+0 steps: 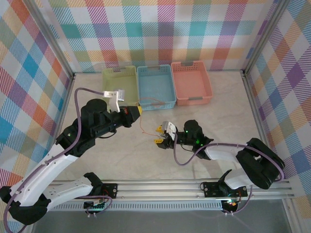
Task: Untangle the cables
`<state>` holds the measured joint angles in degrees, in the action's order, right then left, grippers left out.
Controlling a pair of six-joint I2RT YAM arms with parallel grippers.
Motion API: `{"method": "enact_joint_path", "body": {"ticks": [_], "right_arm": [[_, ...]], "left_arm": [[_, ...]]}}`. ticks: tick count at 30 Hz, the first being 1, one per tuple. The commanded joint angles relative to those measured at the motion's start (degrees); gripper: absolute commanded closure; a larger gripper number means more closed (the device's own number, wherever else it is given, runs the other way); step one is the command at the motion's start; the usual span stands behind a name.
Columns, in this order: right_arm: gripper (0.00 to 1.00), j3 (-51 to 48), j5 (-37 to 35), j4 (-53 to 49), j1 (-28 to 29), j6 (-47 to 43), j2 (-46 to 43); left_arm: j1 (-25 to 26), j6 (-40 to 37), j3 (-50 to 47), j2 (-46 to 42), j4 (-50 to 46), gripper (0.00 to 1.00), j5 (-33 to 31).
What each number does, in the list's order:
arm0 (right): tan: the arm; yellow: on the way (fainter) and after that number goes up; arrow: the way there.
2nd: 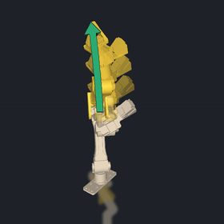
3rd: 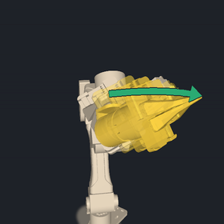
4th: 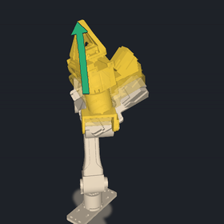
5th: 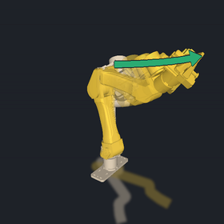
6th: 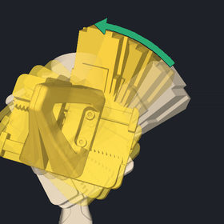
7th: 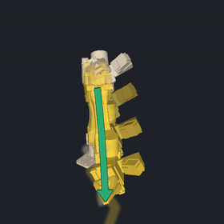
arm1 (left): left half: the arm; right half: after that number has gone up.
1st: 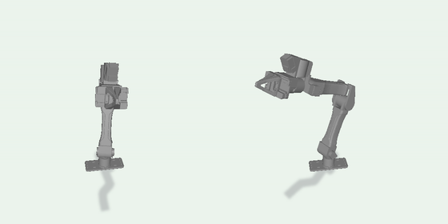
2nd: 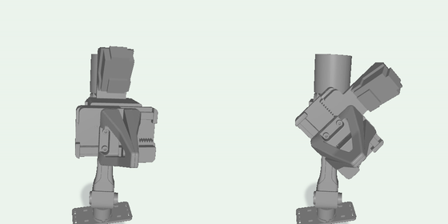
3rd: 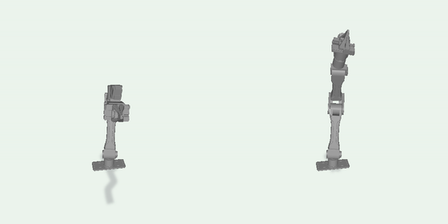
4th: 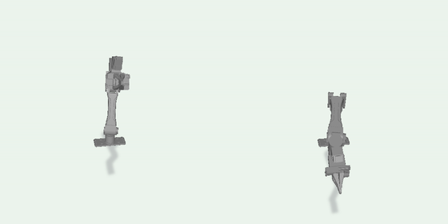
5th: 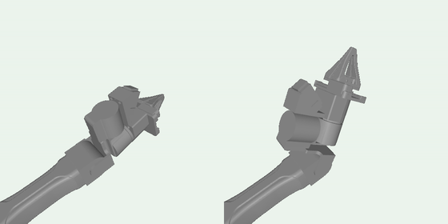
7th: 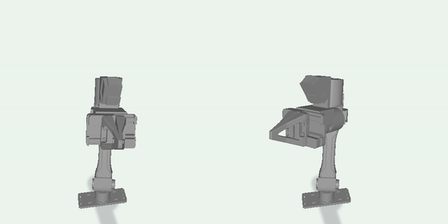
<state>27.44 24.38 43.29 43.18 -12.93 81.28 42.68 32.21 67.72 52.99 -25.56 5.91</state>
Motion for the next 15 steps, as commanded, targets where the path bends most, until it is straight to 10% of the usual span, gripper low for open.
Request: {"method": "enact_joint_path", "body": {"ticks": [1,15], "right_arm": [[0.46,3.02,-6.02,-2.1,0.33,0.39,2.01],[0.69,6.93,-22.06,-11.9,-1.44,4.99,4.55]], "left_arm": [[0.52,1.36,2.41,-1.48,0.15,1.0,3.15],[0.56,6.01,1.24,-6.25,0.75,1.0,9.12]]}}
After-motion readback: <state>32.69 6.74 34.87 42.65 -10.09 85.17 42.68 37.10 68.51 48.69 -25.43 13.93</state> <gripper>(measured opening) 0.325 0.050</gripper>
